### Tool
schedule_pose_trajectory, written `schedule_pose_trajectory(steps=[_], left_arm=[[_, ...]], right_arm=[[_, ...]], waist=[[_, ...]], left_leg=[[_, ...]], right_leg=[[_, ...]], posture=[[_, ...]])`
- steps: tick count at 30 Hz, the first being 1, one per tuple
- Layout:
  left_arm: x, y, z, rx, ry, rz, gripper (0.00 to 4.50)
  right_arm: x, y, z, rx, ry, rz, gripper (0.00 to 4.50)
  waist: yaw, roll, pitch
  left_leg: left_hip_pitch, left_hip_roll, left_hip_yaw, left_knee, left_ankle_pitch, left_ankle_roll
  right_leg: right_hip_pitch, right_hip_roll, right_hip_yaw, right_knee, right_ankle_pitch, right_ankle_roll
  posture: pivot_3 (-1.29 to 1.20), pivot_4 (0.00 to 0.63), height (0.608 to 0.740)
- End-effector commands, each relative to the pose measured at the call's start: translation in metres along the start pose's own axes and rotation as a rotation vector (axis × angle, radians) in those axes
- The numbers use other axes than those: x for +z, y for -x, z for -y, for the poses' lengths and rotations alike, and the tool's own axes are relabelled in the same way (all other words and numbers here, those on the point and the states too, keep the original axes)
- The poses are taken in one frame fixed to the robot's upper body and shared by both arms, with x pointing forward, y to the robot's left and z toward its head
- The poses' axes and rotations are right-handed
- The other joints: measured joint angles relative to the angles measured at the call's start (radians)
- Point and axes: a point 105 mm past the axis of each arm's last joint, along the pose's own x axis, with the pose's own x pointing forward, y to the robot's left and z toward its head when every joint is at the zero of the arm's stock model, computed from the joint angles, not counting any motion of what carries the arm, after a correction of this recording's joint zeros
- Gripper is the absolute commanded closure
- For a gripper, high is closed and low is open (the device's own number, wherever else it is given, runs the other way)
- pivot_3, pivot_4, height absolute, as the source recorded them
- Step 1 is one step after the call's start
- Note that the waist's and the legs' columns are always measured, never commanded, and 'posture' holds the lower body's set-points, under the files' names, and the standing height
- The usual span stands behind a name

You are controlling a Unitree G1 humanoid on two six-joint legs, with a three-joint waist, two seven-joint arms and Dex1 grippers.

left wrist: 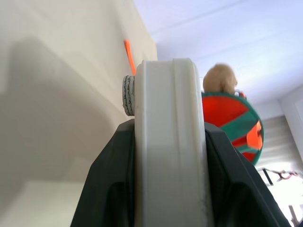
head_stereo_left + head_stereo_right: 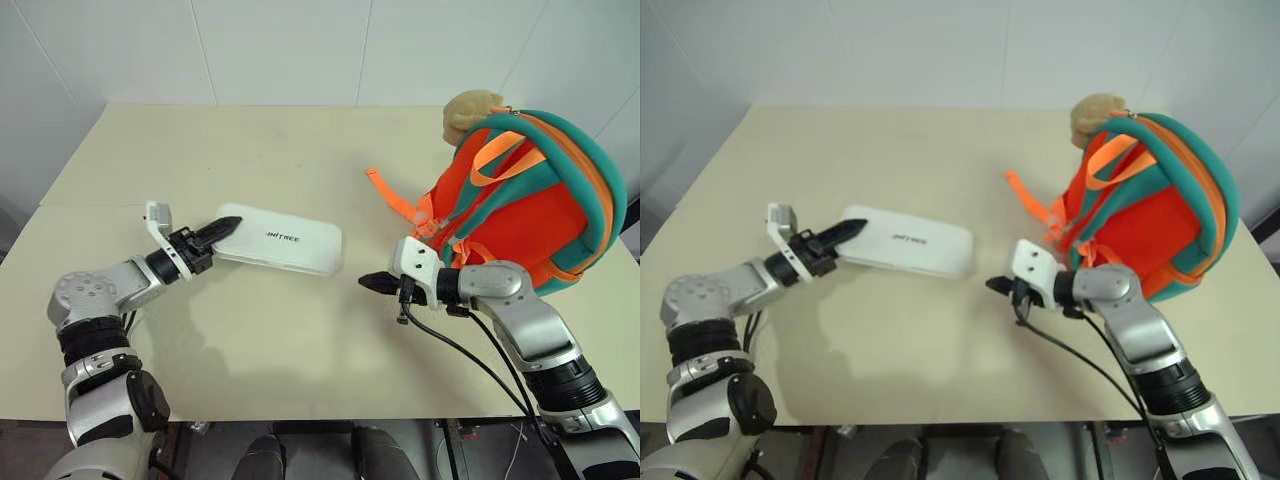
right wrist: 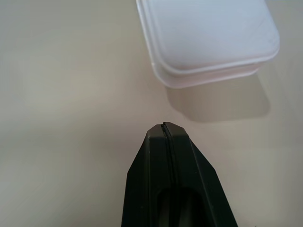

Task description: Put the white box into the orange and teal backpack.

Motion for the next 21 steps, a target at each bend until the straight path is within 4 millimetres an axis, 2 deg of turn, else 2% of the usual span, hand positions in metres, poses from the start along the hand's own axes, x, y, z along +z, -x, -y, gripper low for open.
schedule_pose_trajectory(steps=[1,7,13,21], left_arm=[[0.007,0.004,0.019,-0.055,-0.037,0.040,3.12],[0.013,0.006,0.024,-0.053,-0.028,0.078,3.12],[0.020,0.005,0.030,-0.076,0.002,0.094,3.12],[0.024,0.002,0.046,-0.174,0.054,0.067,3.12]], right_arm=[[0.016,0.007,0.004,-0.036,0.027,0.048,4.03],[0.026,0.014,0.008,-0.081,0.011,0.061,2.14],[0.041,0.028,0.010,-0.147,-0.033,0.124,0.05],[0.037,0.070,0.006,-0.285,-0.200,0.090,0.02]], waist=[[0.001,0.000,0.000],[0.001,0.000,0.000],[0.001,0.000,0.000],[0.016,0.000,0.000]], left_leg=[[0.000,0.000,0.000,0.000,0.000,0.000],[0.000,0.000,0.000,0.000,0.000,0.000],[0.000,0.000,0.000,0.000,0.000,0.000],[-0.001,0.000,0.000,0.000,0.000,0.000]], right_leg=[[0.000,0.000,0.000,0.000,0.000,0.000],[0.000,0.000,0.000,0.000,0.000,0.000],[0.000,0.000,0.000,0.000,0.000,0.000],[-0.001,0.000,0.000,-0.001,0.000,0.000]], posture=[[0.00,0.150,0.740],[0.00,0.150,0.740],[0.00,0.150,0.740],[0.00,0.150,0.740]])
